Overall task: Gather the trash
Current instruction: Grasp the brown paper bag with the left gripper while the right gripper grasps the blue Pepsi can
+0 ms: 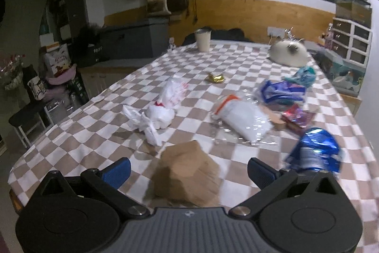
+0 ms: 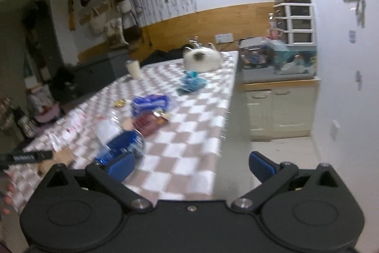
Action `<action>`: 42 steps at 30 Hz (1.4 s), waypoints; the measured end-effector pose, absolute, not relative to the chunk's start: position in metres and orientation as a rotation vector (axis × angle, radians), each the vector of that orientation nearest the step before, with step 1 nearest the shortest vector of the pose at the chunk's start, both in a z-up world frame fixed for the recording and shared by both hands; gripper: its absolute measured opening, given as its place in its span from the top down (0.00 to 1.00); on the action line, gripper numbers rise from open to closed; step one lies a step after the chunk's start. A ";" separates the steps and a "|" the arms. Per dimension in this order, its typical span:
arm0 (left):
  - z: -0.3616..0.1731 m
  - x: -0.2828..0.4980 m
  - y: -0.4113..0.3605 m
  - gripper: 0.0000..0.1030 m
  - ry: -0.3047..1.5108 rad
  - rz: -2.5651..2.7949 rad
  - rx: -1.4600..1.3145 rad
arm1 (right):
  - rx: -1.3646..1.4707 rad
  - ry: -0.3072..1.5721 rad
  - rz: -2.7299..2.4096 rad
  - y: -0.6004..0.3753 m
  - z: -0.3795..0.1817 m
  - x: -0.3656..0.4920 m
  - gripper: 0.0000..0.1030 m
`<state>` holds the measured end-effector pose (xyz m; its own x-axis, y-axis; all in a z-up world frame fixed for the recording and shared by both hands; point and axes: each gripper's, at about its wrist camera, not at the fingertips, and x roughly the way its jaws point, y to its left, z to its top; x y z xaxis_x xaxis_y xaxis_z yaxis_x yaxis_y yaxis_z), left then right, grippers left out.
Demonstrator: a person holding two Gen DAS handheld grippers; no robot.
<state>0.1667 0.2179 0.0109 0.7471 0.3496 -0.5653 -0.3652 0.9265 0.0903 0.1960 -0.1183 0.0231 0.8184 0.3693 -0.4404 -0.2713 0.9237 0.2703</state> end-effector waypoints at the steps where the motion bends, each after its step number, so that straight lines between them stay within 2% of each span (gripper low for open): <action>1: 0.008 0.172 0.224 0.00 0.628 0.394 -0.028 | 0.238 0.510 0.360 -0.115 0.023 0.204 0.00; 6: -0.007 0.192 0.251 0.00 0.710 0.378 -0.081 | 0.367 0.536 0.425 -0.095 0.016 0.243 0.00; 11: -0.021 0.201 0.266 0.00 0.775 0.357 -0.151 | 0.546 0.687 0.510 -0.075 -0.003 0.283 0.00; 17: -0.030 0.204 0.270 0.00 0.823 0.296 -0.210 | 0.758 0.846 0.565 -0.052 -0.040 0.312 0.18; 21: -0.032 0.205 0.269 0.00 0.821 0.282 -0.234 | 0.817 0.912 0.587 -0.037 -0.055 0.324 0.31; 25: -0.024 0.206 0.267 0.02 0.788 0.278 -0.230 | 0.808 0.931 0.634 -0.019 -0.056 0.328 0.40; 28: -0.021 0.210 0.263 0.05 0.779 0.277 -0.215 | 0.764 0.936 0.662 -0.011 -0.049 0.328 0.55; 32: -0.019 0.213 0.252 0.05 0.788 0.262 -0.169 | 0.674 0.943 0.706 -0.005 -0.041 0.325 0.80; 35: -0.020 0.217 0.248 0.08 0.799 0.269 -0.150 | 0.612 0.920 0.722 -0.005 -0.037 0.319 0.82; 39: -0.022 0.219 0.254 0.24 0.798 0.298 -0.219 | 0.552 0.884 0.722 -0.010 -0.031 0.310 0.82; 42: -0.023 0.216 0.257 0.29 0.783 0.306 -0.265 | 0.515 0.862 0.716 -0.015 -0.028 0.305 0.82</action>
